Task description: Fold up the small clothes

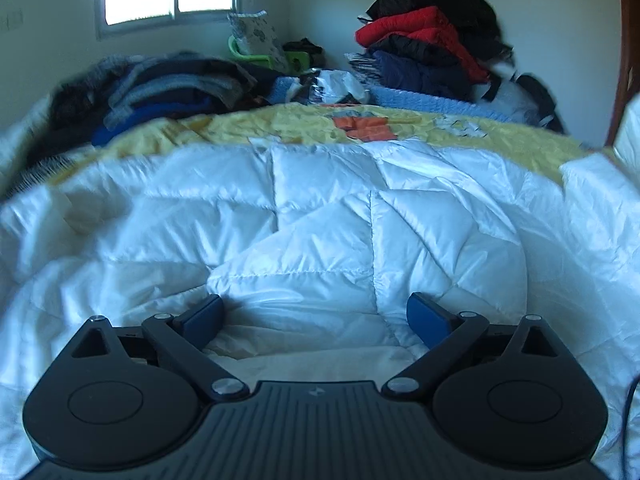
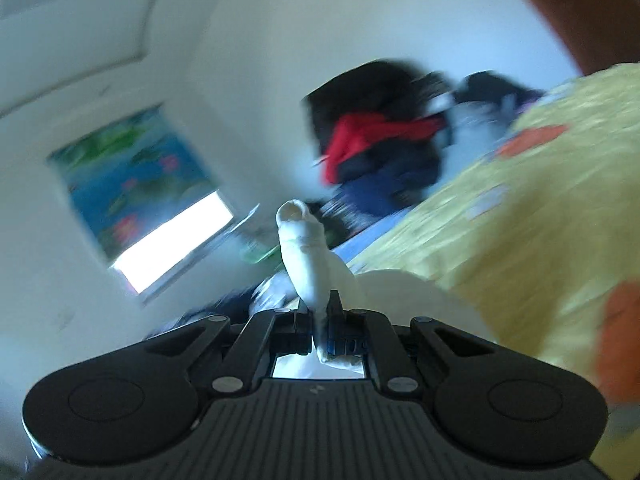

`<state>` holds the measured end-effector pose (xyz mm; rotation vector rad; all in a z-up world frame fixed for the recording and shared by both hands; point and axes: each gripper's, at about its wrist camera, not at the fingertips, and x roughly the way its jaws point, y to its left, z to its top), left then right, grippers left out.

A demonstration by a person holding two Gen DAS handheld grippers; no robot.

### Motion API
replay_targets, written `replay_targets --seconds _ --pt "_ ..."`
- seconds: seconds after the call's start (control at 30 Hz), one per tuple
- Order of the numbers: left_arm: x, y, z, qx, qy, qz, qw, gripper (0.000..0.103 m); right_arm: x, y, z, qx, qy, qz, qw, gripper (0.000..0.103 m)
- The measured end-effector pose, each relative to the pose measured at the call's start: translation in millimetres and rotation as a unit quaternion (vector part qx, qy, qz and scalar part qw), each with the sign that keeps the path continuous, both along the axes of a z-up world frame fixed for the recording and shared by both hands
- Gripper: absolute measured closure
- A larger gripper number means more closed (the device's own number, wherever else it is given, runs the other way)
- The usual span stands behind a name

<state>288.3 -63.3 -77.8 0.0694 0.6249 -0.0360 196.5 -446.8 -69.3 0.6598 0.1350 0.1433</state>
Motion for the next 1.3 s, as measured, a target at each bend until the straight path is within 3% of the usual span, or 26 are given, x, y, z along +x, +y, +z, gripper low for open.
replay_targets --seconds 0.07,0.13,0.2,0.27,0.37,0.43,0.47,0.53,0.6,0.67,0.73,0.8,0.87,0.9,0.93,0.97,1.0,1.13,1.17,1.27,1.3 --pt "-10.2 -8.5 17.5 0.002 -0.012 0.000 0.9999 0.004 -1.4 24.2 5.4 -0.053 -0.010 0.031 0.998 0.092" --pt "-19.5 -14.4 40.8 -0.059 -0.018 -0.027 0.9977 0.004 -5.5 38.0 9.4 -0.083 -0.027 0.040 0.995 0.092" --pt "-21.5 -24.2 64.9 -0.134 -0.014 -0.058 0.9892 0.004 -9.6 47.0 12.9 -0.116 -0.037 0.031 0.992 0.092" --pt "-13.5 -36.1 84.6 -0.221 0.009 -0.085 0.9715 0.004 -16.6 53.0 16.0 -0.159 -0.051 0.025 0.986 0.092" --pt "5.7 -54.8 99.0 -0.339 0.052 -0.105 0.9334 0.004 -33.0 70.4 20.2 -0.243 -0.083 0.015 0.966 0.092" --pt "16.5 -69.5 101.7 -0.376 0.077 -0.116 0.9160 0.003 -38.4 81.0 21.5 -0.278 -0.096 0.024 0.956 0.092" --pt "20.8 -75.7 102.4 -0.383 0.086 -0.117 0.9121 0.003 -41.8 85.8 22.2 -0.292 -0.099 0.030 0.951 0.092" --pt "24.9 -86.2 103.6 -0.381 0.094 -0.122 0.9118 0.003 -44.1 96.8 21.6 -0.322 -0.097 0.049 0.941 0.092" --pt "24.6 -93.5 103.7 -0.366 0.096 -0.128 0.9168 0.003 -46.7 109.2 19.6 -0.357 -0.099 0.063 0.927 0.092" --pt "22.5 -97.4 100.6 -0.336 0.095 -0.121 0.9291 0.003 -46.9 118.7 18.5 -0.373 -0.105 0.070 0.919 0.092" --pt "18.5 -96.8 96.4 -0.300 0.090 -0.095 0.9450 0.004 -49.1 120.6 20.5 -0.369 -0.108 0.079 0.920 0.092" --pt "18.8 -92.1 92.1 -0.295 0.089 -0.082 0.9476 0.004 -49.0 124.0 21.6 -0.371 -0.108 0.082 0.918 0.092" --pt "19.3 -85.9 89.7 -0.304 0.089 -0.071 0.9457 0.018 -47.1 123.7 23.3 -0.370 -0.105 0.084 0.919 0.092" --pt "19.5 -83.3 89.5 -0.307 0.093 -0.066 0.9450 0.039 -46.8 123.3 23.9 -0.369 -0.104 0.084 0.920 0.091" --pt "21.6 -81.2 88.4 -0.310 0.101 -0.063 0.9433 0.069 -46.4 123.3 24.7 -0.370 -0.104 0.084 0.919 0.091" --pt "24.2 -80.7 86.4 -0.310 0.115 -0.064 0.9417 0.081 -42.5 125.9 25.7 -0.369 -0.104 0.086 0.919 0.091" --pt "25.5 -80.5 85.3 -0.307 0.130 -0.066 0.9405 0.086 -42.6 126.9 26.0 -0.370 -0.103 0.088 0.919 0.091" --pt "22.1 -77.3 85.1 -0.291 0.124 -0.055 0.9471 0.086 -43.6 133.2 23.3 -0.383 -0.099 0.101 0.913 0.089" --pt "21.6 -75.5 85.3 -0.289 0.122 -0.053 0.9480 0.087 -40.4 134.0 22.2 -0.383 -0.097 0.107 0.912 0.085" --pt "19.8 -68.2 88.6 -0.268 0.113 -0.043 0.9558 0.090 -39.1 137.5 21.5 -0.384 -0.092 0.125 0.910 0.048" --pt "18.9 -63.5 91.6 -0.260 0.107 -0.038 0.9588 0.090 -42.5 138.6 21.9 -0.386 -0.101 0.122 0.909 0.044"
